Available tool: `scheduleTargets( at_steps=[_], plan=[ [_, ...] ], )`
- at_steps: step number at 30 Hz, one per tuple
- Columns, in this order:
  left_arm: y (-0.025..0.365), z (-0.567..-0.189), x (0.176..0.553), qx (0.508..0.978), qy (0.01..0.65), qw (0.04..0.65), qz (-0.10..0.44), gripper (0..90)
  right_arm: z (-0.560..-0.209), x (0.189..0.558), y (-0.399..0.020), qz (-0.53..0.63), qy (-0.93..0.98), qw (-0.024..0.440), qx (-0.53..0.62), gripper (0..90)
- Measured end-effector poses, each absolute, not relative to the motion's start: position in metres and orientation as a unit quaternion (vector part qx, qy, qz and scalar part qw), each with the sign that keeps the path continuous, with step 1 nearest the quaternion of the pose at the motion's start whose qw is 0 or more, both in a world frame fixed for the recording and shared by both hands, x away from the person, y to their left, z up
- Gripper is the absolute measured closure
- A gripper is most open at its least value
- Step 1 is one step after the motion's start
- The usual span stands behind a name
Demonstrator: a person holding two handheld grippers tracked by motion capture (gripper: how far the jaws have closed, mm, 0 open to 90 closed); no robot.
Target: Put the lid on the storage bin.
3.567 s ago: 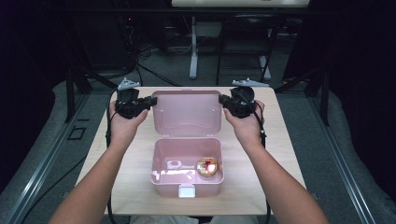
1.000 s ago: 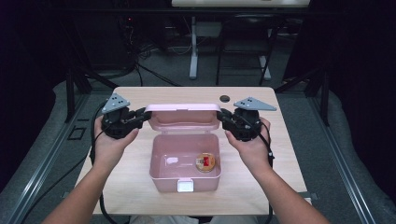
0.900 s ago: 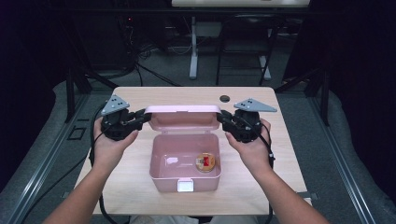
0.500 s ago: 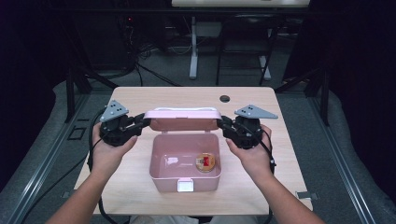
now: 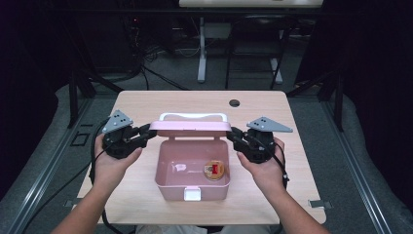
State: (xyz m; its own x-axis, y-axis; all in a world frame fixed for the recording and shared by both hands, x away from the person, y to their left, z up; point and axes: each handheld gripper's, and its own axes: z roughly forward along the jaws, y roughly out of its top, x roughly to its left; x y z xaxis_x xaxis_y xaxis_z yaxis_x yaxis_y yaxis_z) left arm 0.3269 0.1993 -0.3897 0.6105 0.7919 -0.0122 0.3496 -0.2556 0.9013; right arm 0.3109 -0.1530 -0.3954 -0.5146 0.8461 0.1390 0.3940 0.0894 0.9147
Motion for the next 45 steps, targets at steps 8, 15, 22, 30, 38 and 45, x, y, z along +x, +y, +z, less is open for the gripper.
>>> scheduleTargets(
  at_steps=[8,15,22,30,38,45],
  plan=[
    [0.199,-0.392,0.326,0.758,0.374,0.483,0.227,73.8,-0.399,0.304,-0.155,0.516,0.701,0.221,0.44,76.5],
    [0.199,-0.394,0.326,0.76,0.373,0.483,0.223,73.7,-0.401,0.3,-0.156,0.516,0.702,0.223,0.438,75.8],
    [0.202,-0.396,0.322,0.765,0.371,0.483,0.209,72.9,-0.404,0.297,-0.156,0.52,0.701,0.215,0.438,74.6],
    [0.205,-0.4,0.317,0.766,0.369,0.487,0.2,72.4,-0.408,0.294,-0.158,0.523,0.7,0.203,0.441,73.6],
    [0.205,-0.403,0.315,0.767,0.369,0.487,0.197,71.5,-0.41,0.292,-0.158,0.518,0.707,0.201,0.437,72.5],
    [0.206,-0.407,0.31,0.771,0.366,0.484,0.191,70.9,-0.414,0.29,-0.16,0.517,0.71,0.186,0.44,71.3]
  ],
)
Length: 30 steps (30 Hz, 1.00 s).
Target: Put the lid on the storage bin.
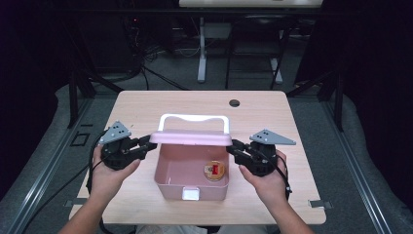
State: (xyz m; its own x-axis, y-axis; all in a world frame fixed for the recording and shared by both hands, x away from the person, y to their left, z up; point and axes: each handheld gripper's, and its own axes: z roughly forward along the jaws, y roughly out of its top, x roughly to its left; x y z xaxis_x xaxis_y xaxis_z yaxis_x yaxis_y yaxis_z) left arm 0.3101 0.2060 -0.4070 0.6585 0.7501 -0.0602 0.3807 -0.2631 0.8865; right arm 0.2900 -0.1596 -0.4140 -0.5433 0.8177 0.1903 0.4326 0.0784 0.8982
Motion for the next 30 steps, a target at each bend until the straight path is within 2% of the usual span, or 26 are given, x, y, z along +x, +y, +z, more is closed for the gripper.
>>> scheduleTargets(
  at_steps=[30],
  plan=[
    [0.205,-0.428,0.287,0.777,0.362,0.484,0.177,69.8,-0.434,0.278,-0.167,0.518,0.708,0.178,0.446,71.5]
  ],
)
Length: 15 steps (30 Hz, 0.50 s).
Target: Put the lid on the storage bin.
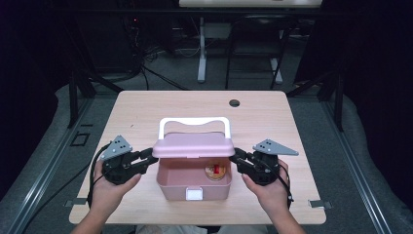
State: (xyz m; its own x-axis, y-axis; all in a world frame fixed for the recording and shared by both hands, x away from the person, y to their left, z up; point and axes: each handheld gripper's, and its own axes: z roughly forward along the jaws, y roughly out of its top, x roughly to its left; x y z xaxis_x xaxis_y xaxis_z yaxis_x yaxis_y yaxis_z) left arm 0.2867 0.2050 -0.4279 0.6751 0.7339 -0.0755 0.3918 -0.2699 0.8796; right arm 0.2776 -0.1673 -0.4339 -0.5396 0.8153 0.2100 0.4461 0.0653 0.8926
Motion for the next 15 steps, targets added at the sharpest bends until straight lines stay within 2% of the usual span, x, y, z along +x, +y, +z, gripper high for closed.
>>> scheduleTargets(
  at_steps=[15],
  plan=[
    [0.206,-0.439,0.28,0.777,0.369,0.483,0.165,65.3,-0.445,0.267,-0.169,0.515,0.719,0.17,0.435,71.4]
  ],
)
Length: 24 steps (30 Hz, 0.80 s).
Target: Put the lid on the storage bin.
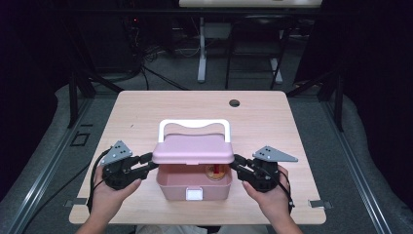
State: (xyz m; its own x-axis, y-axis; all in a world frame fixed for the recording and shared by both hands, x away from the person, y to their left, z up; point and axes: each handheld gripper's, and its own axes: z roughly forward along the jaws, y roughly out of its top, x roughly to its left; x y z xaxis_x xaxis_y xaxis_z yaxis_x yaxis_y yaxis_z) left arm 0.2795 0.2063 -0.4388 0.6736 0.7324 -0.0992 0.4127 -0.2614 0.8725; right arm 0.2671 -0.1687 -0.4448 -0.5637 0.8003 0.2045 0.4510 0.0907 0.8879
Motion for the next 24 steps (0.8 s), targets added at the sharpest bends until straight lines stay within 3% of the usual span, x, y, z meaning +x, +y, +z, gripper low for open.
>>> scheduleTargets(
  at_steps=[24],
  plan=[
    [0.209,-0.458,0.266,0.782,0.374,0.473,0.158,64.1,-0.461,0.252,-0.167,0.503,0.736,0.157,0.424,69.8]
  ],
)
